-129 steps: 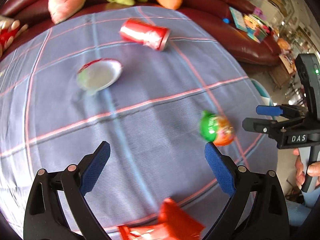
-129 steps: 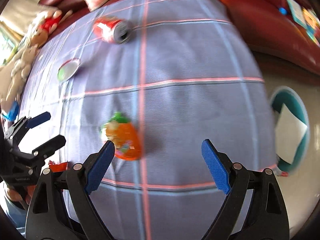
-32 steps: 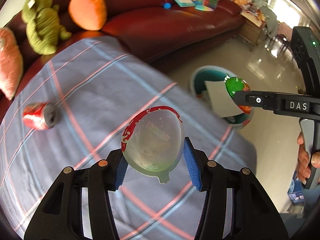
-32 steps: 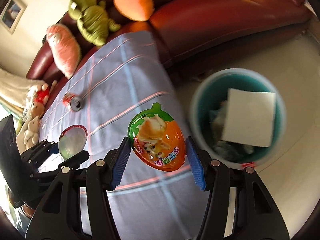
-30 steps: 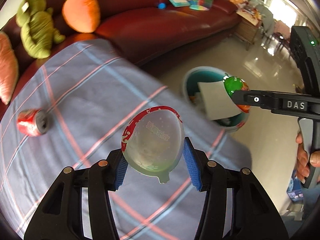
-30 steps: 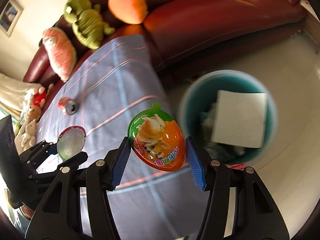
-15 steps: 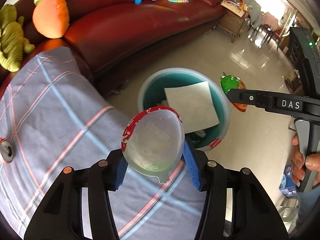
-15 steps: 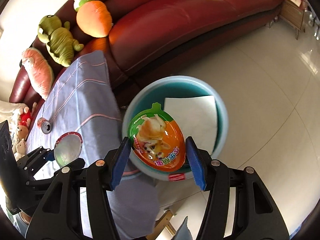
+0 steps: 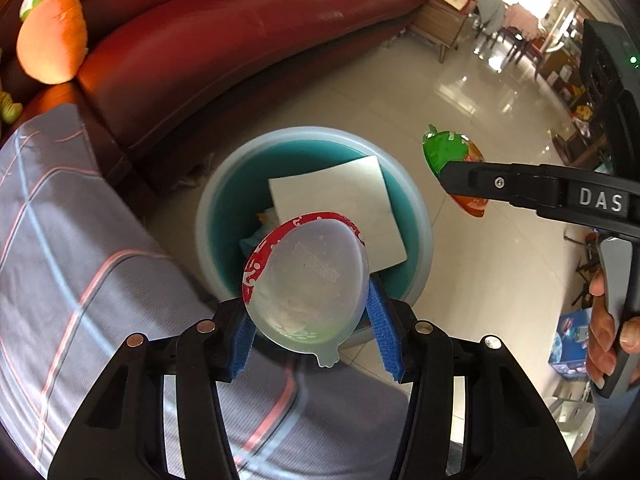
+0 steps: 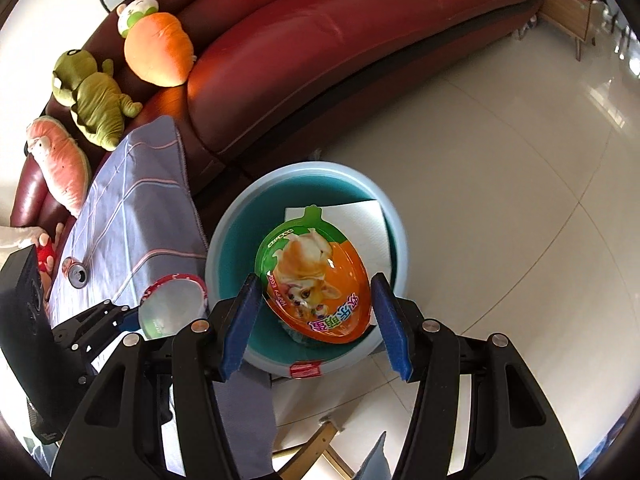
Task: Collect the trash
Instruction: 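Carry the lid and candy pack over the teal bucket, then open the left gripper to drop the lid while the right gripper releases the candy pack, then move both open grippers back over the table, then grasp the red snack bag with the left gripper while the right gripper grasps the red cola can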
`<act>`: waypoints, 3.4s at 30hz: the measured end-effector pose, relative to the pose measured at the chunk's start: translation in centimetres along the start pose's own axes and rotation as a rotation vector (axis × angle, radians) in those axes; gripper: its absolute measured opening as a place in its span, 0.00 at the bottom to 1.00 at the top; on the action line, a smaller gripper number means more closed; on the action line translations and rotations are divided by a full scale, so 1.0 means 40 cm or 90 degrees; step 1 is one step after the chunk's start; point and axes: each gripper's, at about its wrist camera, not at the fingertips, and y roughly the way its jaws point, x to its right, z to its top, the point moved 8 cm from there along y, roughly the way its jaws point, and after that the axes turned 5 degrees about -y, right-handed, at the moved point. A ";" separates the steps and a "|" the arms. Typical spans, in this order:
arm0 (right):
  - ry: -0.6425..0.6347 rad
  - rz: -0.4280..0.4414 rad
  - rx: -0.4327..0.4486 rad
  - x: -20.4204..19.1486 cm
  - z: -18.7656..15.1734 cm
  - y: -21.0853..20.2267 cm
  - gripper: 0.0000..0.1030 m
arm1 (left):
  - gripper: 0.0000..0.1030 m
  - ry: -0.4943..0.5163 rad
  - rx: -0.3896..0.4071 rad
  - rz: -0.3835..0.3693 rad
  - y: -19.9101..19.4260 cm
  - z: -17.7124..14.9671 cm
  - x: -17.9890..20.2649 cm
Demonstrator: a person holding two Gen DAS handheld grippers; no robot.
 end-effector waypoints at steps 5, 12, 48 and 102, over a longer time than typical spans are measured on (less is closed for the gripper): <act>0.006 -0.010 -0.001 0.022 0.010 -0.005 0.53 | 0.51 0.007 -0.011 -0.013 0.042 0.022 0.029; 0.006 -0.026 0.006 0.031 0.042 -0.019 0.53 | 0.63 0.002 -0.016 -0.048 0.094 0.066 0.066; -0.058 -0.050 -0.040 -0.126 0.006 -0.002 0.82 | 0.91 -0.082 0.018 -0.016 -0.064 -0.054 -0.105; -0.423 0.027 -0.177 -0.913 -0.520 0.040 0.86 | 0.73 -0.215 0.047 0.154 -0.480 -0.894 -0.596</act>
